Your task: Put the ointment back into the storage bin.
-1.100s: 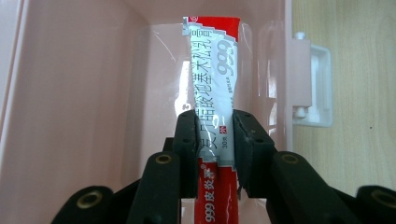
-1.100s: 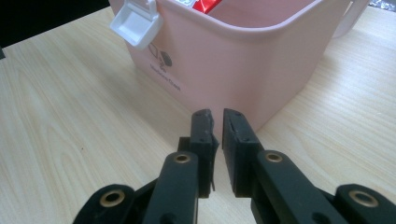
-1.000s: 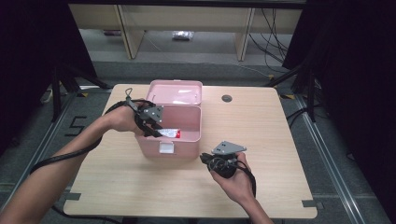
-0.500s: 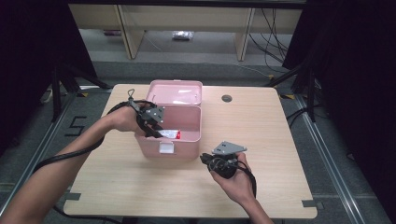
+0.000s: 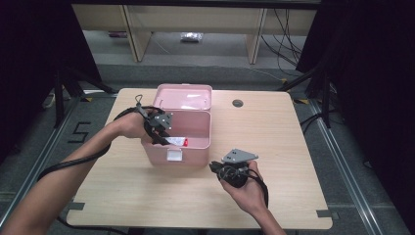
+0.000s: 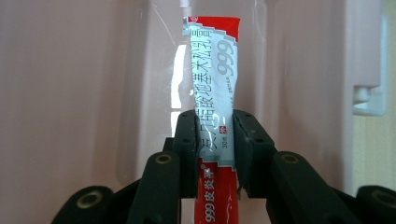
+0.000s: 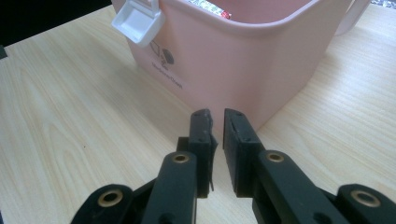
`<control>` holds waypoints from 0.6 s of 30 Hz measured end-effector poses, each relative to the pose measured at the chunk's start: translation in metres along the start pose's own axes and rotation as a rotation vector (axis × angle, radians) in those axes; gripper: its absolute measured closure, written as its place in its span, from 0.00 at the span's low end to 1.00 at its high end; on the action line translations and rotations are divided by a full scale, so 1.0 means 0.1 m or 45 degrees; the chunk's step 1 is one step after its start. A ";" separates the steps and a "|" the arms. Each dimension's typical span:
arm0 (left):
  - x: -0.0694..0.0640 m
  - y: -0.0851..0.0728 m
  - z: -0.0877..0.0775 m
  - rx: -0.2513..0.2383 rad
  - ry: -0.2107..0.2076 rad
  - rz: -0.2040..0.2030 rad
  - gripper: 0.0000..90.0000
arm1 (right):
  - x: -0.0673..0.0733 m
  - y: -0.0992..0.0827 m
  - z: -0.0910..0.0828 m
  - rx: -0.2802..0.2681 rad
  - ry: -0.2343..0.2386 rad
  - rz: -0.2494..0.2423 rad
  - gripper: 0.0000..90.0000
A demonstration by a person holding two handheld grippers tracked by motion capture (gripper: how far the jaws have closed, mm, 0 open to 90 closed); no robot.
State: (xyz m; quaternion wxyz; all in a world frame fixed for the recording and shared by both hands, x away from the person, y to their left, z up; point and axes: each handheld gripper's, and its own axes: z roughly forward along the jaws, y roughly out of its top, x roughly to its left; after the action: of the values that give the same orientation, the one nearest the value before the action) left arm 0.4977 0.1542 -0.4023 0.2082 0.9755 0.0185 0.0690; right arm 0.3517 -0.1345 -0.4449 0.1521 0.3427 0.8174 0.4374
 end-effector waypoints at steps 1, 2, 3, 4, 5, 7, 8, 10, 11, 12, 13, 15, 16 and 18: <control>0.00 0.00 0.01 0.002 -0.003 0.000 0.80 | 0.00 0.00 0.00 0.000 0.000 0.000 0.92; 0.01 -0.01 0.01 0.011 -0.002 0.005 0.80 | 0.00 0.00 0.00 0.000 0.000 -0.001 0.92; 0.01 -0.01 0.01 0.016 -0.003 0.004 0.80 | 0.00 0.00 0.00 0.000 0.000 0.000 0.92; 0.02 -0.01 0.02 0.015 -0.002 0.001 0.80 | 0.00 0.00 0.00 -0.001 0.002 0.001 0.92; 0.02 -0.02 0.02 0.006 -0.006 -0.013 0.80 | 0.00 0.00 0.00 -0.001 -0.004 0.001 0.92; 0.03 -0.02 0.03 0.017 -0.006 -0.007 0.80 | 0.00 0.00 0.00 -0.001 0.000 0.003 0.92; 0.04 -0.02 0.03 0.015 -0.004 -0.011 0.80 | 0.00 0.00 0.00 -0.001 0.002 0.002 0.92; 0.04 -0.03 0.04 0.017 -0.009 -0.019 0.80 | 0.00 0.00 0.00 -0.001 0.000 -0.002 0.92; 0.06 -0.03 0.04 0.031 -0.010 -0.009 0.80 | 0.00 0.00 0.00 0.000 0.003 0.002 0.92; 0.06 -0.03 0.04 0.033 -0.007 -0.012 0.80 | 0.00 0.00 0.00 -0.001 0.002 0.001 0.92; 0.06 -0.04 0.05 0.033 -0.007 -0.011 0.80 | 0.00 0.00 0.00 -0.003 -0.005 -0.002 0.92; 0.05 -0.03 0.06 0.043 -0.017 -0.014 0.80 | 0.00 0.00 0.00 -0.004 -0.005 -0.001 0.91; 0.05 -0.03 0.06 0.040 -0.013 -0.005 0.80 | 0.00 0.00 0.00 -0.003 -0.006 -0.002 0.91; 0.05 -0.02 0.07 0.040 -0.017 -0.002 0.80 | 0.00 0.00 0.00 -0.003 -0.006 0.000 0.91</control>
State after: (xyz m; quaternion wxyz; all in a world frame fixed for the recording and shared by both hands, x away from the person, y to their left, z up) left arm 0.5035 0.1533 -0.4092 0.1930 0.9791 0.0188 0.0618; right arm 0.3517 -0.1347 -0.4451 0.1544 0.3433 0.8165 0.4377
